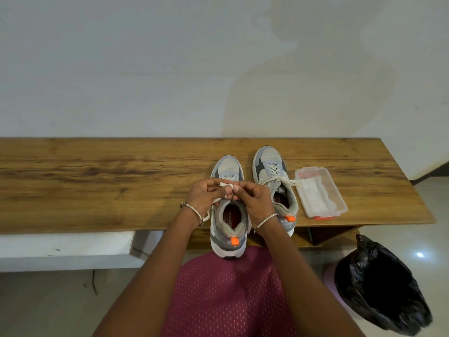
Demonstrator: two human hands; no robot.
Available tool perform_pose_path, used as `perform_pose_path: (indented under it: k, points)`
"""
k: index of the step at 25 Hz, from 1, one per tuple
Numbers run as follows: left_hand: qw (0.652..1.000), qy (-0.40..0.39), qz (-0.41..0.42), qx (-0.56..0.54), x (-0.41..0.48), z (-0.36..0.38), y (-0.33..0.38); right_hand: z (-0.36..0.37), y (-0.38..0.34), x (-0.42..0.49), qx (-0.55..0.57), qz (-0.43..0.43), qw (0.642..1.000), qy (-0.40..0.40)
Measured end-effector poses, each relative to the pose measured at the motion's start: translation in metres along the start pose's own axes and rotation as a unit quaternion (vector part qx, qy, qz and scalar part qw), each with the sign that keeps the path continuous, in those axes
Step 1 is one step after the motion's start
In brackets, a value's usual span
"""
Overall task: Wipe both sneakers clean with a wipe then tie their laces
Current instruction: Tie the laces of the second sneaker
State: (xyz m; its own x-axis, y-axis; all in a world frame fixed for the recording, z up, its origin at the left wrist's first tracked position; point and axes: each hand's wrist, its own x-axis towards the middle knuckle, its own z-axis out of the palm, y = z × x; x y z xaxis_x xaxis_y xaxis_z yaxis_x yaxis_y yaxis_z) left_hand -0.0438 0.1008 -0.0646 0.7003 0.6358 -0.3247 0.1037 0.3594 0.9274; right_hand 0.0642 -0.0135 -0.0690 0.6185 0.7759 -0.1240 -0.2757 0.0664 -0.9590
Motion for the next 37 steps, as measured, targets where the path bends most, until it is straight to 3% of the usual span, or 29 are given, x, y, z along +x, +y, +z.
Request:
perform_pose_path:
  k: [4, 7, 12, 14, 18, 20, 21, 23, 27, 30, 33, 37]
  points:
    - [0.998, 0.057, 0.016, 0.000, -0.001, 0.005, -0.004, 0.000, 0.003, 0.001, -0.021, -0.014, 1.000, 0.002]
    - [0.991, 0.100, 0.087, 0.032, -0.004, 0.011, -0.013, 0.006, 0.006, 0.004, -0.070, -0.029, 0.996, 0.056]
    - [0.957, 0.091, 0.219, 0.167, -0.009, 0.013, -0.023, 0.007, 0.010, 0.015, -0.121, 0.037, 0.985, 0.119]
    - [0.903, 0.095, 0.297, 0.295, -0.007, 0.010, -0.024, 0.003, 0.011, 0.021, -0.137, 0.065, 0.983, 0.107]
    - [0.716, 0.095, 0.453, 0.523, -0.003, 0.007, -0.016, 0.001, 0.007, 0.026, -0.137, 0.115, 0.980, 0.091]
    - [0.663, 0.079, 0.474, 0.574, -0.002, 0.009, -0.010, 0.002, 0.006, 0.026, -0.142, 0.115, 0.979, 0.087]
    - [0.664, 0.063, 0.463, 0.585, -0.001, 0.010, -0.005, 0.001, 0.006, 0.025, -0.139, 0.108, 0.981, 0.085]
    - [0.703, 0.044, 0.405, 0.582, -0.002, 0.012, 0.004, 0.002, 0.006, 0.021, -0.105, 0.089, 0.987, 0.082]
    - [0.866, 0.028, 0.251, 0.431, -0.003, 0.009, -0.002, 0.005, -0.001, 0.007, -0.019, 0.062, 0.996, 0.055]
    - [0.945, 0.021, 0.168, 0.281, 0.000, 0.006, -0.003, 0.003, -0.004, 0.001, 0.055, 0.062, 0.996, 0.021]
    - [0.986, 0.026, 0.067, 0.147, 0.002, 0.010, -0.001, -0.003, 0.000, -0.003, 0.052, 0.034, 0.998, -0.015]
    - [0.999, 0.030, 0.000, 0.029, 0.001, 0.012, 0.002, -0.003, 0.017, -0.007, -0.108, -0.030, 0.993, 0.040]
